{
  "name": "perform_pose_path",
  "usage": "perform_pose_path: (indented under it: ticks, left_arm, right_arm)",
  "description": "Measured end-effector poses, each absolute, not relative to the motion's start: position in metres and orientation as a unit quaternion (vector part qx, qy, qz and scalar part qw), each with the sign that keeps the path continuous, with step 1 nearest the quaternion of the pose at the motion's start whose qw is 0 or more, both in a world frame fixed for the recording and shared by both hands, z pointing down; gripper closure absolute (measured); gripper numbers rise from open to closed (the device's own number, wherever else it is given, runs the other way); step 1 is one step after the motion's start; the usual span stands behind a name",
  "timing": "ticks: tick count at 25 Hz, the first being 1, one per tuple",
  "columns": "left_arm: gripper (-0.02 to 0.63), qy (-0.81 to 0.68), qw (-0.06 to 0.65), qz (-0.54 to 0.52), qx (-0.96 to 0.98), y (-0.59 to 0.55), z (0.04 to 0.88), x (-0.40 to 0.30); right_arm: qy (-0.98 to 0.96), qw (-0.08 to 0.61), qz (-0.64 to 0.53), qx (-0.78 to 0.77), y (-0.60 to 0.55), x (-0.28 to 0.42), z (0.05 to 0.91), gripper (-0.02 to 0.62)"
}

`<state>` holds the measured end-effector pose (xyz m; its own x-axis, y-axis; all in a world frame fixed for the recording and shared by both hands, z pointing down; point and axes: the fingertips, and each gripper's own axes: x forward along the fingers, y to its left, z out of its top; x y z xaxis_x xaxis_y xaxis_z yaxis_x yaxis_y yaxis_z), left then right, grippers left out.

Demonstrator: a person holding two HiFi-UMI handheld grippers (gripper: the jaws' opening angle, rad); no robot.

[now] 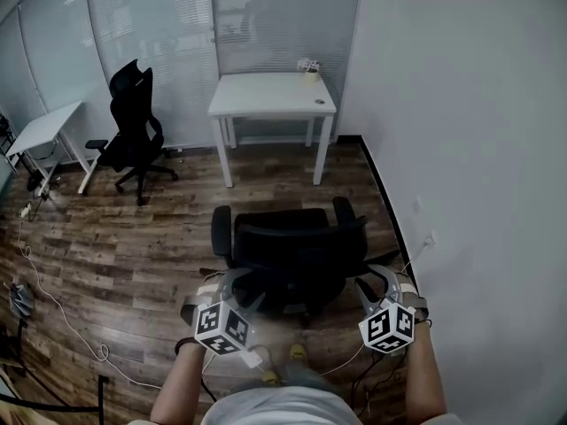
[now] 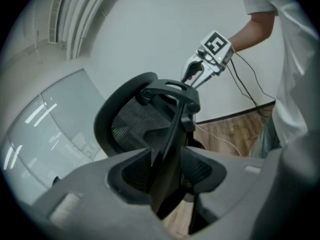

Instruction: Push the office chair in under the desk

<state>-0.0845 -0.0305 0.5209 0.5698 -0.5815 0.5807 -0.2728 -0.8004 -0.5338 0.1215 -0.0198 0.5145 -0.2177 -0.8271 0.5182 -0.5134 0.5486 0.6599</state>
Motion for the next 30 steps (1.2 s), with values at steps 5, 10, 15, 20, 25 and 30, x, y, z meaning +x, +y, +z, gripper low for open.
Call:
perform_pose_path:
  ticks: [5, 10, 15, 20, 25, 30]
  left_arm:
    - [0.408, 0.235, 0.220, -0.432, -0.843, -0.038, 0.530, -0.081]
    - [0.408, 0.219, 0.240, -0.465, -0.823, -0.043, 0.539, -0.080]
    - [0.416, 0.213, 0.253, -0.481, -0.812, -0.046, 0.544, -0.081]
    - [0.420, 0.209, 0.255, -0.483, -0.811, -0.045, 0.546, -0.081]
    - [0.422, 0.213, 0.257, -0.487, -0.807, -0.048, 0.546, -0.083]
    - [0.416, 0.221, 0.261, -0.488, -0.803, -0.055, 0.550, -0.081]
  right_arm:
    - [-0.750, 0.480, -0.202, 0.408, -0.031, 0.126, 0.521, 0.459]
    - [-0.753, 0.506, -0.207, 0.366, -0.034, 0.127, 0.525, 0.454]
    - [-0.755, 0.534, -0.200, 0.324, -0.037, 0.125, 0.532, 0.451]
    - [-0.753, 0.551, -0.194, 0.302, -0.037, 0.121, 0.540, 0.449]
    - [-0.756, 0.538, -0.201, 0.313, -0.038, 0.120, 0.540, 0.445]
    - [-0.761, 0.522, -0.203, 0.327, -0.045, 0.121, 0.542, 0.439]
